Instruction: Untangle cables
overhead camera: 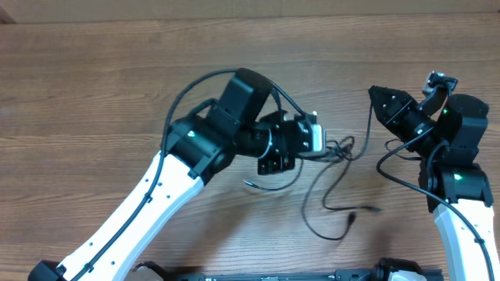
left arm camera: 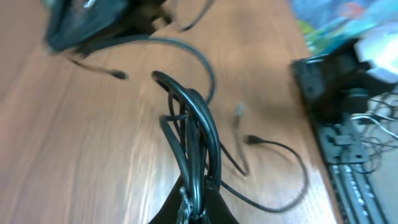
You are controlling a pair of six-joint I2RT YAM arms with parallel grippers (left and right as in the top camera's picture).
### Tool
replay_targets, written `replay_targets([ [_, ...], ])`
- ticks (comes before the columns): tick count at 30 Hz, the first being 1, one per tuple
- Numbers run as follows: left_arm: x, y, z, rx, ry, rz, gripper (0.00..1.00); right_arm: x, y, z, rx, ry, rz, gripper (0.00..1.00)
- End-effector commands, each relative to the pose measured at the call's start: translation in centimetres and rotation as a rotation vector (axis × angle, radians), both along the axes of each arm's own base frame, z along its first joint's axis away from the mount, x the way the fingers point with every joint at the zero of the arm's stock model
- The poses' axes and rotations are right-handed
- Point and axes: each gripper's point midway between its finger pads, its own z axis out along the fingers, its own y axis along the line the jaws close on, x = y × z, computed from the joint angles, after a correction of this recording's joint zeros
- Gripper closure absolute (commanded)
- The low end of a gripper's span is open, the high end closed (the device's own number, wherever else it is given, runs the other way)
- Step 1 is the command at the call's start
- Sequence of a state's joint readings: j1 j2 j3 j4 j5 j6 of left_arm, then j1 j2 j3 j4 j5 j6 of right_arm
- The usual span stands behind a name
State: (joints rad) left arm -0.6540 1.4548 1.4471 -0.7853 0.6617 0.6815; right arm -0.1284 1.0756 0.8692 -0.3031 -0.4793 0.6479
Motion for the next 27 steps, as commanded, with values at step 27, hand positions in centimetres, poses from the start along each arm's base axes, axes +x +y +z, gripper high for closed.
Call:
replay_targets([
  [27,5.7,-0.3,7.0,-0.313,0.230,0.392,0.96,-7.2,9.1,6.1,0.193,-0.228,0.720,0.32],
])
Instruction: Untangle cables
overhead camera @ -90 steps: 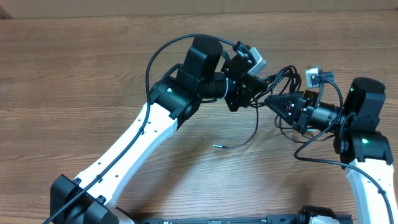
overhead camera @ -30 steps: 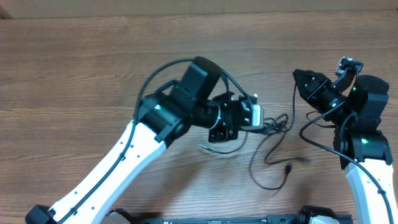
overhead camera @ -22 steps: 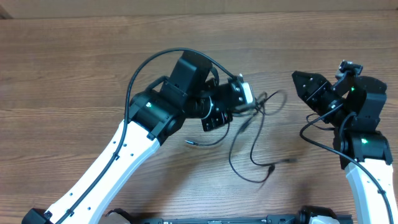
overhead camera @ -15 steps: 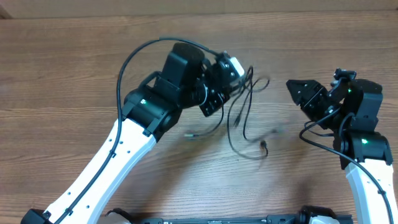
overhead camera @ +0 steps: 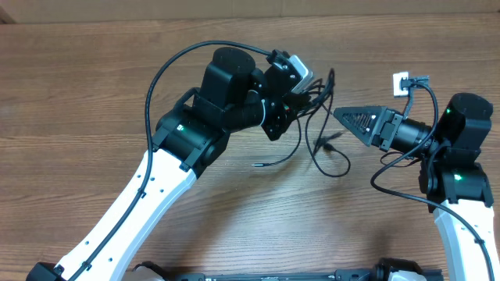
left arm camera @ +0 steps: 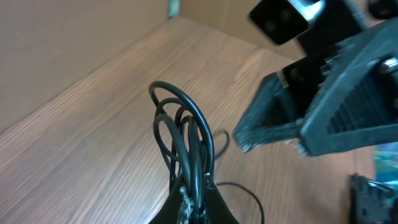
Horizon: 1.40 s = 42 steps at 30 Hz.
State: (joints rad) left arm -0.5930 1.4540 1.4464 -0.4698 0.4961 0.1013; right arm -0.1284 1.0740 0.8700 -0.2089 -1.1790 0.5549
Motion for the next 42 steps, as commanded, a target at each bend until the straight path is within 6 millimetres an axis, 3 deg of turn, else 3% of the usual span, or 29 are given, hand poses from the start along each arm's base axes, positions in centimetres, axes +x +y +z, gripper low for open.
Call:
replay_targets([
  [1,-2.0,-1.1,2.6,-0.103,0.019,-0.084,0.96,-0.8,0.5,1.1,0.005,-0.048,0.049,0.32],
  [11,-3.6,-2.8,3.0,-0.114,0.004,-0.139,0.96,-0.6,0.4,1.4,0.000,-0.076,0.047,0.32],
  [36,-5.3,-4.0,4.0,-0.157,-0.010,-0.230,0.96,0.0,0.1,1.1,-0.013,-0.070,0.007,0.34],
  [39,-5.3,-4.0,4.0,-0.157,-0.010,-0.230,0.96,0.0,0.1,1.1,-0.013,-0.070,0.007,0.42],
  [42,-5.3,-4.0,4.0,-0.157,-0.010,-0.230,0.96,0.0,0.1,1.1,-0.013,-0.070,0.007,0.66],
])
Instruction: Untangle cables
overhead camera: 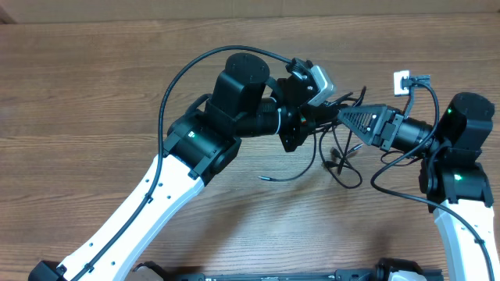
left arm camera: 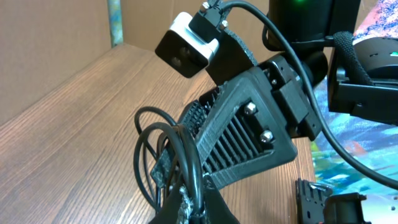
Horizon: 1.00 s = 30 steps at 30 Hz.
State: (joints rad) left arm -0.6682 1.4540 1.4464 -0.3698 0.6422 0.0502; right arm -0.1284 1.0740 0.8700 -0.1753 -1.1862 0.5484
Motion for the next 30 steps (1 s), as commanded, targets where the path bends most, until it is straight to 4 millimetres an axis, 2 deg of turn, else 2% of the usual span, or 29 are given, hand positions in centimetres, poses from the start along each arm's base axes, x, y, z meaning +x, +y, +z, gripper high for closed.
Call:
replay_targets([
  [1,-1.3,-0.2,1.5,-0.035,-0.010,-0.039,0.96,-0.1,0.1,0.7,-0.008,-0.030,-0.002,0.76],
  [3,-1.2,-0.2,1.5,-0.034,-0.012,-0.035,0.96,-0.1,0.1,0.7,-0.008,-0.030,-0.001,0.95],
  [4,-1.2,-0.2,1.5,-0.034,-0.012,-0.035,0.96,-0.1,0.1,0.7,-0.008,-0.030,-0.001,0.96],
  [8,-1.0,-0.1,1.4,-0.030,-0.014,-0.023,0.96,-0.1,0.1,0.6,-0.008,-0.028,-0.002,0.96],
  [19,1.9,1.2,0.9,0.011,-0.043,0.130,0.96,-0.9,0.5,1.0,0.009,-0.037,0.053,0.96],
  [24,4.8,3.5,-0.1,0.067,-0.047,0.284,0.96,-1.7,0.9,1.4,0.025,-0.047,0.109,0.96],
  [30,8.1,8.2,-2.6,0.197,-0.018,0.508,0.96,-2.6,1.2,2.0,0.037,-0.083,0.168,0.96],
])
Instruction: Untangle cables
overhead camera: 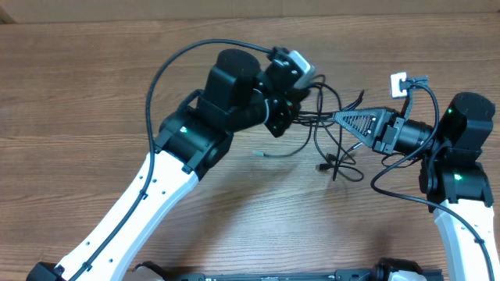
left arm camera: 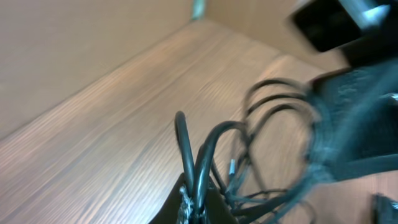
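A tangle of thin black cables hangs between my two grippers above the wooden table. My left gripper is shut on a bunch of the strands. In the left wrist view the left gripper pinches two thick strands, with loops spreading to the right. My right gripper points left, its tip in the tangle and its fingers closed on strands. Its fingers show only as a dark blur. Loose ends dangle below towards the table.
One loose cable end lies on the table left of the tangle. The right arm's white camera block and its own wiring sit behind the right gripper. A black rail runs along the front edge.
My left gripper has moved left and back with its bunch of cables, away from the right gripper. Strands are now stretched out between the two grippers and the loops have spread.
My left gripper first held the bundle low over the table with the right gripper far off. Then it held the bundle lifted further back, the right gripper pointing at it. Later the two grippers met at the tangle, and now they stand apart with strands between.
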You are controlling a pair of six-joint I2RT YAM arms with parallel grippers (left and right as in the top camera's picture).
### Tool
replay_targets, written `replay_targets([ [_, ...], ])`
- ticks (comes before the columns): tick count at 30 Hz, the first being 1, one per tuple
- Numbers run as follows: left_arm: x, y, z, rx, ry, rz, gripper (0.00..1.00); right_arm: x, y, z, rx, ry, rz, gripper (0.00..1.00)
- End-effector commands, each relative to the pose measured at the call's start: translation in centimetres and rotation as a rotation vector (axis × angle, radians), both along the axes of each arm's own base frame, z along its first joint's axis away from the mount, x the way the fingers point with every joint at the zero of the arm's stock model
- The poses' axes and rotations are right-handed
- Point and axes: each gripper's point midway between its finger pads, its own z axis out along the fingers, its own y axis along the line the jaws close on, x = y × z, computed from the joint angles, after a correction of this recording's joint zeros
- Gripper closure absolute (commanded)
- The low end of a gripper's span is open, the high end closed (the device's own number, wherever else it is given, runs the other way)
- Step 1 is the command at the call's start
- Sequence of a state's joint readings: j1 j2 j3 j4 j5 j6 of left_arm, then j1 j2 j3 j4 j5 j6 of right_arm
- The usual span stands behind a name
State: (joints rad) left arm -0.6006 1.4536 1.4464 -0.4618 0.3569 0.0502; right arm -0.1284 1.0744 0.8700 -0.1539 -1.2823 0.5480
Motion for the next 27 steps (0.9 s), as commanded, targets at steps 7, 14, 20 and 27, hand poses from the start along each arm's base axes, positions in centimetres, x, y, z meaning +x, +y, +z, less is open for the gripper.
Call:
replay_targets([
  [7,3.8,8.8,-3.0,0.210,0.050,0.359,0.96,-0.9,0.2,2.4,0.017,-0.103,0.061,0.96],
  [14,4.0,10.4,-3.8,0.253,0.072,0.408,0.96,0.2,-1.9,3.2,0.037,-0.080,-0.019,0.96],
  [20,0.8,4.5,-1.4,0.099,0.007,0.000,0.96,0.3,-2.1,3.1,0.039,-0.071,-0.027,0.54],
  [27,-2.2,0.5,4.3,-0.143,-0.127,-0.305,0.96,0.9,-2.4,2.0,0.046,0.009,-0.077,0.40],
])
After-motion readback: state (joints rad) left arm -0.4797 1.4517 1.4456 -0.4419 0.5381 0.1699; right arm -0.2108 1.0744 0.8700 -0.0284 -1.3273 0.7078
